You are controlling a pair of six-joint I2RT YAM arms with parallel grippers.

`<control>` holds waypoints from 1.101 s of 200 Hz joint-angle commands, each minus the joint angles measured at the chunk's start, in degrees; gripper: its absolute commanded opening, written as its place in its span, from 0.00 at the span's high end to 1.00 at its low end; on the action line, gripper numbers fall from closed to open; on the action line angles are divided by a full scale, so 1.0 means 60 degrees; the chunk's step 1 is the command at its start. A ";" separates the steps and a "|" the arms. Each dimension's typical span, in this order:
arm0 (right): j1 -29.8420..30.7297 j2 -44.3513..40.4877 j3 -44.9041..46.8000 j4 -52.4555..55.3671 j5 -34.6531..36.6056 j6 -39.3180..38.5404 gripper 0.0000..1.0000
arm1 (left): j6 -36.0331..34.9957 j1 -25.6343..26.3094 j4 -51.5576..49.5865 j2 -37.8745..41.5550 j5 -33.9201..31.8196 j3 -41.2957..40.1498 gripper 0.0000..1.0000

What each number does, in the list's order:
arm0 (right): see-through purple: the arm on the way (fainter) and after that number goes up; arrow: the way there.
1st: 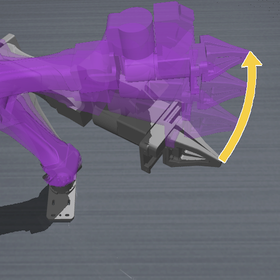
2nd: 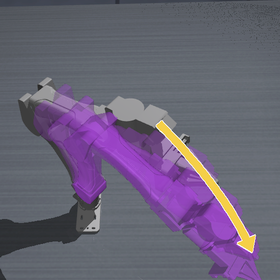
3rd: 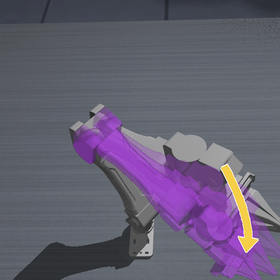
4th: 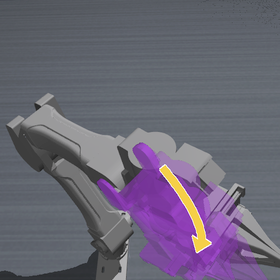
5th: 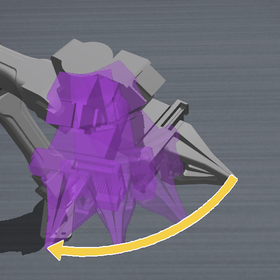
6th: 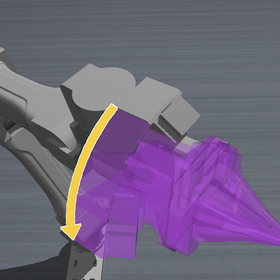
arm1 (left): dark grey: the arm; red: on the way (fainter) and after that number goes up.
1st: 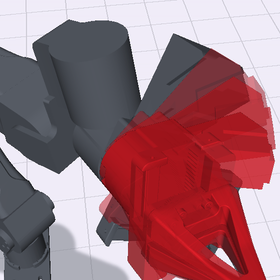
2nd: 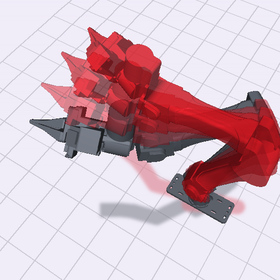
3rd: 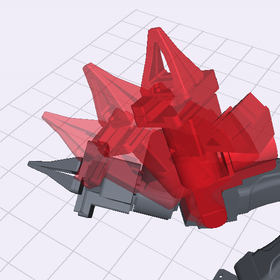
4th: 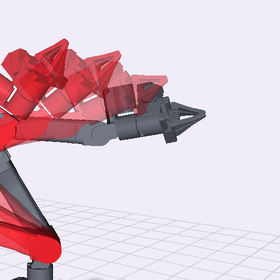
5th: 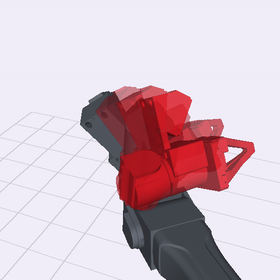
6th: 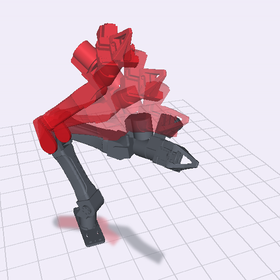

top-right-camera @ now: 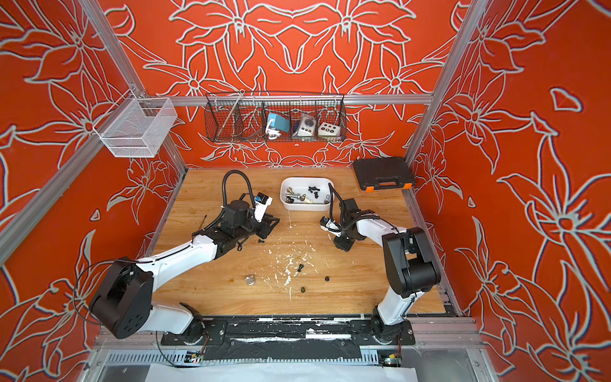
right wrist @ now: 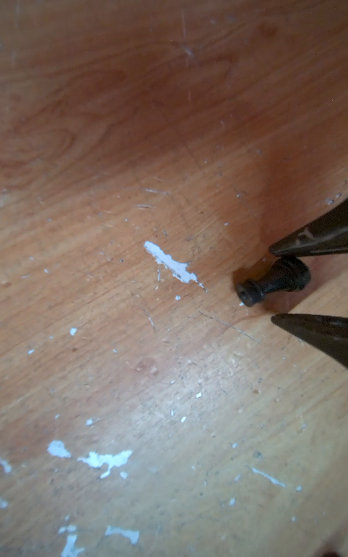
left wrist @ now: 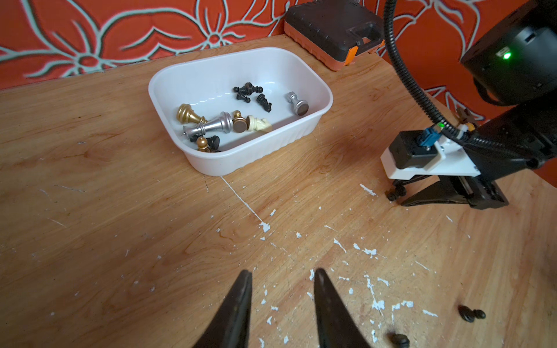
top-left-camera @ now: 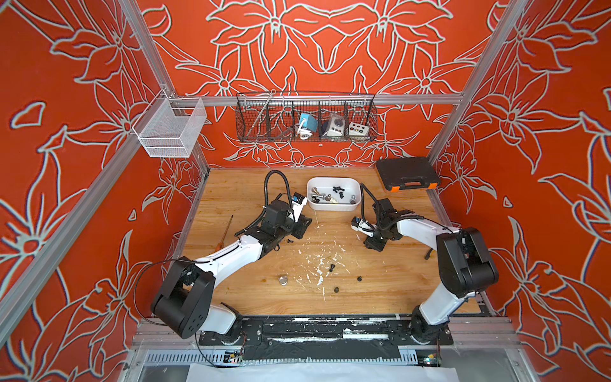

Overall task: Put the chess pieces into the storage box
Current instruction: Pick up the chess piece at the center of the board.

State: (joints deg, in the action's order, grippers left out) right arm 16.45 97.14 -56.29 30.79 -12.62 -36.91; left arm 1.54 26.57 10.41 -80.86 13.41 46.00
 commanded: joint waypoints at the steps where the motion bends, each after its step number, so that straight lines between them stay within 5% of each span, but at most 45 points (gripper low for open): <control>1: 0.0065 0.0179 -0.0227 0.0084 -0.0035 -0.0254 0.67 | 0.0168 -0.0063 0.0139 0.0234 0.0127 -0.0033 0.64; 220: 0.0073 -0.0366 -0.0432 0.0374 -0.0113 0.0505 0.84 | 0.0278 -0.0063 0.0088 0.0421 0.0099 -0.0238 0.64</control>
State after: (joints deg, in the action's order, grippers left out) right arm 16.53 97.69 -57.17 32.38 -12.62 -34.83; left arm 2.44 26.57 10.37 -79.83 13.43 44.97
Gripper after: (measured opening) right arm 0.193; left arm 0.356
